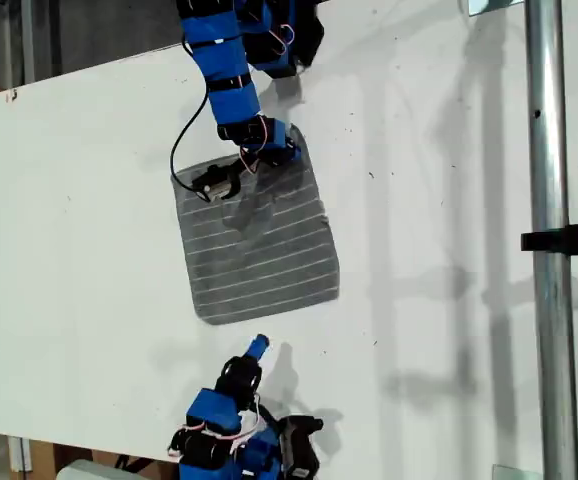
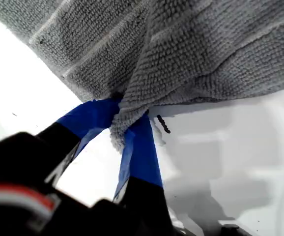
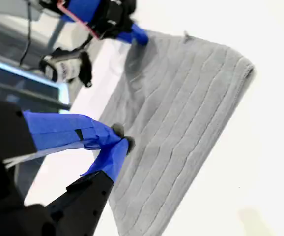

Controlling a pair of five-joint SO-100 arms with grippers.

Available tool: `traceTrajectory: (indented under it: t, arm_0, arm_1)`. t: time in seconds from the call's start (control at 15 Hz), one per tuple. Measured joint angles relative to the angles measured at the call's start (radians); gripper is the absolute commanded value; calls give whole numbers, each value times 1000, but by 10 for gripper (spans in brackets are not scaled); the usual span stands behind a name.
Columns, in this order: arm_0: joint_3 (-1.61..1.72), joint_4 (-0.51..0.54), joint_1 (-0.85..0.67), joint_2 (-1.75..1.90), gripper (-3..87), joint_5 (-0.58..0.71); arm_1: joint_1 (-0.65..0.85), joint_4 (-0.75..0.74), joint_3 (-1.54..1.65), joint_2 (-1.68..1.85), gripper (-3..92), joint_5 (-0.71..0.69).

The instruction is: Grasp corners of a towel and fold twice.

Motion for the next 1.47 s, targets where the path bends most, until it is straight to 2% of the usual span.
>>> traceTrajectory:
  t: [0.2,0.27,0.33,0.4,0.6,0.8,1.27,1.33,1.4,1.47]
  arm_0:
    - [-538,264,37,-581,-10,80]
    - [-698,304,52,-739,106,81]
    - [-828,353,58,-867,314,81]
    - [-934,377,58,-962,410,75]
    - [-1040,399,67,-1015,441,100]
    - [-1046,388,77,-1120,432,104]
    - [-1054,247,150,-1399,379,-49]
    - [-1060,239,153,-1428,295,-72]
    - [-1071,236,155,-1437,59,-94]
    - [-1077,225,153,-1440,-29,-89]
  arm_1:
    - [0,-11,14,18,-1,0]
    - [0,-28,31,38,-1,-2]
    - [0,-31,54,67,-1,-2]
    - [2,-35,78,101,-1,-2]
    - [2,-43,101,143,-1,-2]
    - [2,-43,104,143,-1,-2]
    - [2,-43,104,143,-1,-2]
    - [2,-43,107,146,-1,-2]
    - [2,-43,107,152,-1,-2]
    - [2,-43,110,152,-1,-2]
